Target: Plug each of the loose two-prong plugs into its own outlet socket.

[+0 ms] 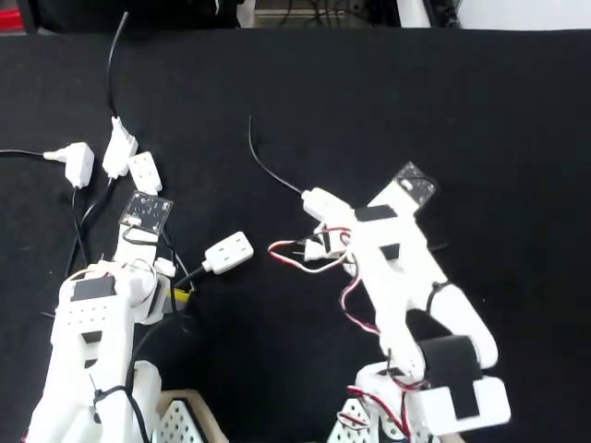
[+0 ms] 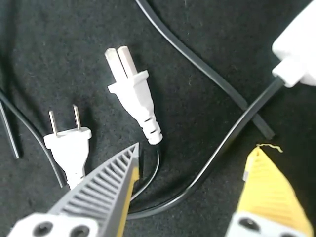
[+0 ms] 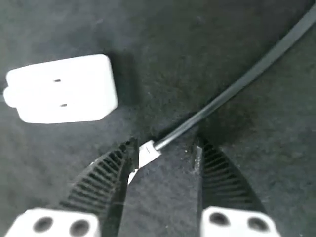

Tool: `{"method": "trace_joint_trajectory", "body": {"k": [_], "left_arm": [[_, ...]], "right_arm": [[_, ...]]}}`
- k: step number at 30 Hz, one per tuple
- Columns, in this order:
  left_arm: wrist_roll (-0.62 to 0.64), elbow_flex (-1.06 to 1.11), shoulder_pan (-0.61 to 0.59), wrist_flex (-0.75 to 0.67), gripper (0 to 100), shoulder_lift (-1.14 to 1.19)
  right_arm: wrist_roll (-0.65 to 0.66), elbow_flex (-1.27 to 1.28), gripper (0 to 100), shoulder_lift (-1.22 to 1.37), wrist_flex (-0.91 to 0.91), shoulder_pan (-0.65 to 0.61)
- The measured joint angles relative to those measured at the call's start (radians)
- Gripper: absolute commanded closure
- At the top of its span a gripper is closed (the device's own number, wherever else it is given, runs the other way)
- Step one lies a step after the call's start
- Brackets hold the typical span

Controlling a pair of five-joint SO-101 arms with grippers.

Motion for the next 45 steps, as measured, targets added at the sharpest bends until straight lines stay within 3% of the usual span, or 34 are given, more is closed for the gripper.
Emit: {"method": "trace_joint_trajectory", "body": {"k": [7,11,19,26,30,36,39,42,45], "left_arm": [[0.0,0.009,0.0,0.0,67,0.0],[0.0,0.009,0.0,0.0,67,0.0],[-0.002,0.009,0.0,0.0,67,0.0],[-0.003,0.009,0.0,0.0,67,0.0],[-0.003,0.009,0.0,0.0,67,0.0],[-0.003,0.009,0.0,0.0,67,0.0],[-0.003,0.009,0.0,0.0,67,0.0],[-0.003,0.009,0.0,0.0,67,0.0],[-0.003,0.009,0.0,0.0,67,0.0]], "right_arm": [[-0.003,-0.052,82.8,0.095,-0.023,-0.002],[0.011,-0.075,98.6,0.118,-0.021,0.003],[0.127,-0.074,98.8,0.103,-0.023,0.029],[0.241,-0.152,98.7,0.018,0.224,0.026],[0.431,-0.235,98.7,0.003,0.301,0.026],[1.031,-0.276,98.2,0.061,0.258,0.026],[1.269,-0.276,89.4,0.123,0.241,0.026],[1.347,-0.282,74.0,0.186,0.238,0.025],[1.336,-0.296,62.9,0.207,0.244,0.025]]}}
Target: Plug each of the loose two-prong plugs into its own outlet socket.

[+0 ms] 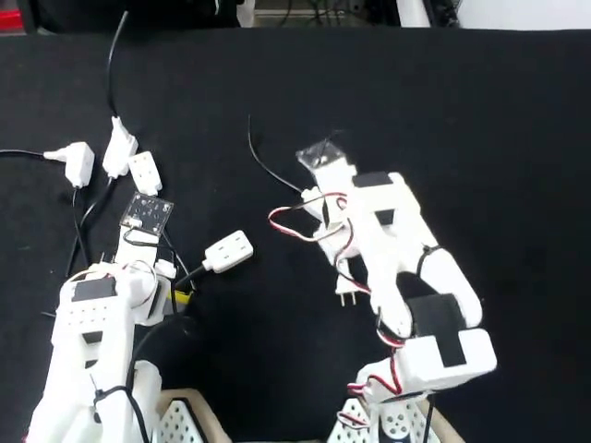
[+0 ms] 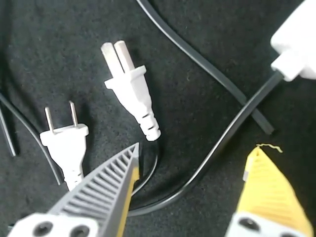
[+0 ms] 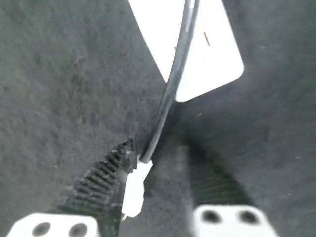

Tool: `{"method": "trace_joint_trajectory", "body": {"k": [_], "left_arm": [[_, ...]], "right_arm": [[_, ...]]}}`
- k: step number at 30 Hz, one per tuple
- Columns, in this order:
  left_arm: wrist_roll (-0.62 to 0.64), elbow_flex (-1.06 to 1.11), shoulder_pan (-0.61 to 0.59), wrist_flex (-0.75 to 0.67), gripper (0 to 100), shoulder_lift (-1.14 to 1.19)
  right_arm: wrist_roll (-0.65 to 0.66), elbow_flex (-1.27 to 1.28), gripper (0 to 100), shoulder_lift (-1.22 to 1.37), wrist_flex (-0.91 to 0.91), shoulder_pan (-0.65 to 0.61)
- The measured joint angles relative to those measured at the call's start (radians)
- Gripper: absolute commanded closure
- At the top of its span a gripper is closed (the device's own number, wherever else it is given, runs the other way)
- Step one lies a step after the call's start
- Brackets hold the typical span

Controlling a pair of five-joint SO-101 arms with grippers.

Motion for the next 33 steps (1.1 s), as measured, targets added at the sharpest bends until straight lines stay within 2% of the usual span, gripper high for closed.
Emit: {"method": "trace_joint_trajectory", "body": {"k": [3,8,12,16,21,29,33], "left_arm": [[0.0,0.0,0.0,0.0,67,0.0],[0.0,0.0,0.0,0.0,67,0.0],[0.0,0.0,0.0,0.0,67,0.0],[0.0,0.0,0.0,0.0,67,0.0],[0.0,0.0,0.0,0.0,67,0.0],[0.0,0.0,0.0,0.0,67,0.0],[0.0,0.0,0.0,0.0,67,0.0]], "right_arm": [[-0.058,-0.044,60.2,0.0,0.011,-0.023],[-0.144,-0.112,61.3,0.005,0.203,-0.109],[-0.167,-0.121,72.1,0.005,0.304,-0.124],[-0.144,-0.121,85.6,0.005,0.325,-0.06],[-0.052,-0.11,79.4,0.011,0.325,0.04],[-0.04,-0.028,78.3,0.011,0.264,0.009],[-0.097,0.018,78.3,0.009,0.212,-0.04]]}}
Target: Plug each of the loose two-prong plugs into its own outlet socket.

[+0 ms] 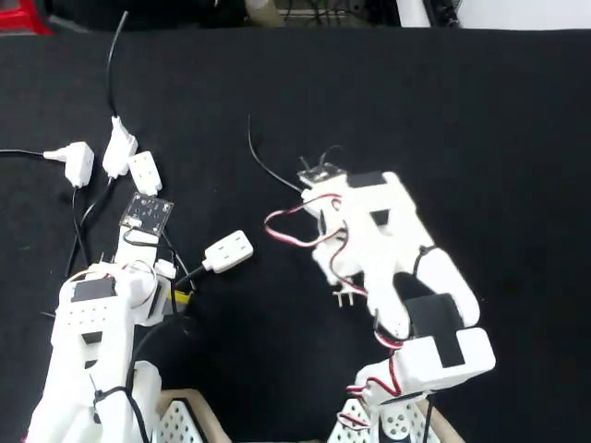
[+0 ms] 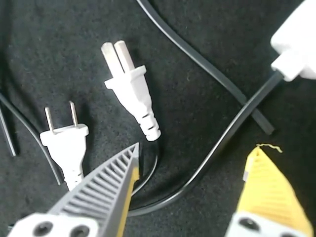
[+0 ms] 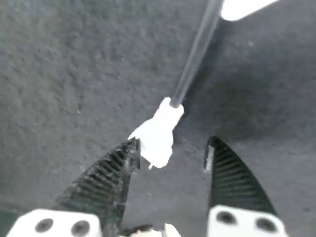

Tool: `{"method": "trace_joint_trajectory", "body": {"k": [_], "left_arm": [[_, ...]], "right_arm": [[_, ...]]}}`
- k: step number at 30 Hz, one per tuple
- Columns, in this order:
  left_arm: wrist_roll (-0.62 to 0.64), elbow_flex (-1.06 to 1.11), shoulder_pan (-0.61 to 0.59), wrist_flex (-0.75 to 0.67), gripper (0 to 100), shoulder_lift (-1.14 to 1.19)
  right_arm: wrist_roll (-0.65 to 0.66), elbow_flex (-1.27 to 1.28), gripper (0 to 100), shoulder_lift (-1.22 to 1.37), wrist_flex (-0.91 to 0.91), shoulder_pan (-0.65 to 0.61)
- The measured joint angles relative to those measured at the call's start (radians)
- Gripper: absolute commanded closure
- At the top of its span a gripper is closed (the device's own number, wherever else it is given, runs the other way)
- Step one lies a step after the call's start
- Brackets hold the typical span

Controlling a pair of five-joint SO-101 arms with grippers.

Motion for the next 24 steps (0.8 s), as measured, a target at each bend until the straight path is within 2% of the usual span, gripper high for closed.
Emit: {"method": "trace_joint_trajectory", "body": {"k": [4,8,17,24], "left_arm": [[0.0,0.0,0.0,0.0,67,0.0],[0.0,0.0,0.0,0.0,67,0.0],[0.0,0.0,0.0,0.0,67,0.0],[0.0,0.0,0.0,0.0,67,0.0]], "right_arm": [[-0.038,0.029,79.5,0.0,-0.057,-0.021],[-0.048,0.035,88.4,0.0,-0.069,-0.021],[-0.048,0.035,89.0,0.0,-0.086,-0.017],[-0.046,-0.006,93.4,0.0,-0.055,-0.017]]}}
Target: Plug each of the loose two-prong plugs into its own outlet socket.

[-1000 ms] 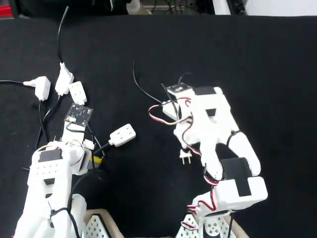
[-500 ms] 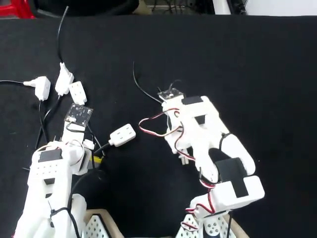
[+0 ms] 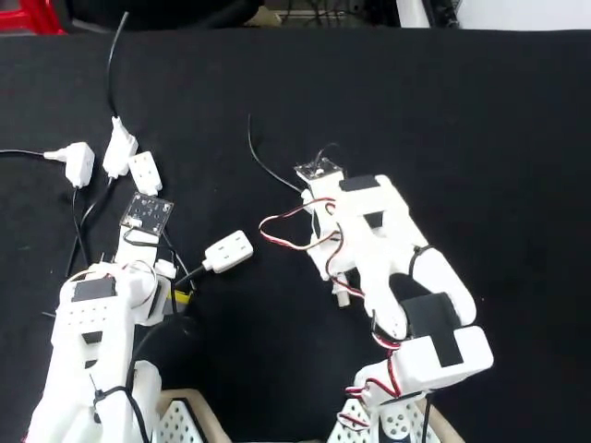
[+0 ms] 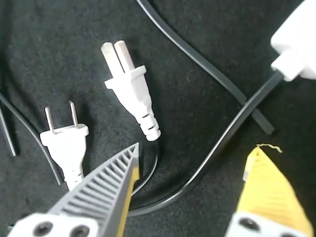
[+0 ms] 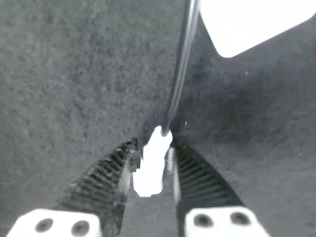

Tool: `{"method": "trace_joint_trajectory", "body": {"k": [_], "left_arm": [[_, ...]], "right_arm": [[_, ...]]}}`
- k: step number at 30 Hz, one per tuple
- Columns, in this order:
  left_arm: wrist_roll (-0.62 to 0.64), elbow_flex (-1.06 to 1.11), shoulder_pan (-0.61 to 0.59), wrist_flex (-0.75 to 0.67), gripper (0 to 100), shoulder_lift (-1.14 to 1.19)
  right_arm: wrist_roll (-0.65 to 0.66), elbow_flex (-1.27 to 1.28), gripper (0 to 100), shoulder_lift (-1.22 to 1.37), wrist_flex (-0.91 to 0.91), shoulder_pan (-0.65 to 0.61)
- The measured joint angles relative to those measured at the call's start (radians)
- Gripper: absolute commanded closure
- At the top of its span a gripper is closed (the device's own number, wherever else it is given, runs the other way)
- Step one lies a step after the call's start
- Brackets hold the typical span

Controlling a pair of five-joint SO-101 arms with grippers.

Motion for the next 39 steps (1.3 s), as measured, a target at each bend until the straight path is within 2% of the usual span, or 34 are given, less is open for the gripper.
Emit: {"method": "trace_joint_trajectory", "body": {"k": [15,25,27,32,36,39], "left_arm": [[0.0,0.0,0.0,0.0,67,0.0],[0.0,0.0,0.003,0.0,67,0.0],[0.002,0.0,0.048,0.0,67,0.0],[0.002,0.0,0.175,-0.005,67,0.0],[0.011,0.0,0.252,-0.107,67,0.0],[0.06,0.0,0.261,-0.163,67,0.0]], "right_arm": [[0.003,-0.055,95.6,-0.006,0.146,-0.003],[0.026,-0.038,95.6,-0.41,0.173,-0.028],[0.009,0.002,95.9,-0.5,0.127,-0.058],[-0.195,0.19,96.3,-0.68,-0.137,-0.161],[-0.359,0.371,98.6,-0.784,-0.419,-0.224],[-0.434,0.503,98.7,-0.876,-0.594,-0.264]]}}
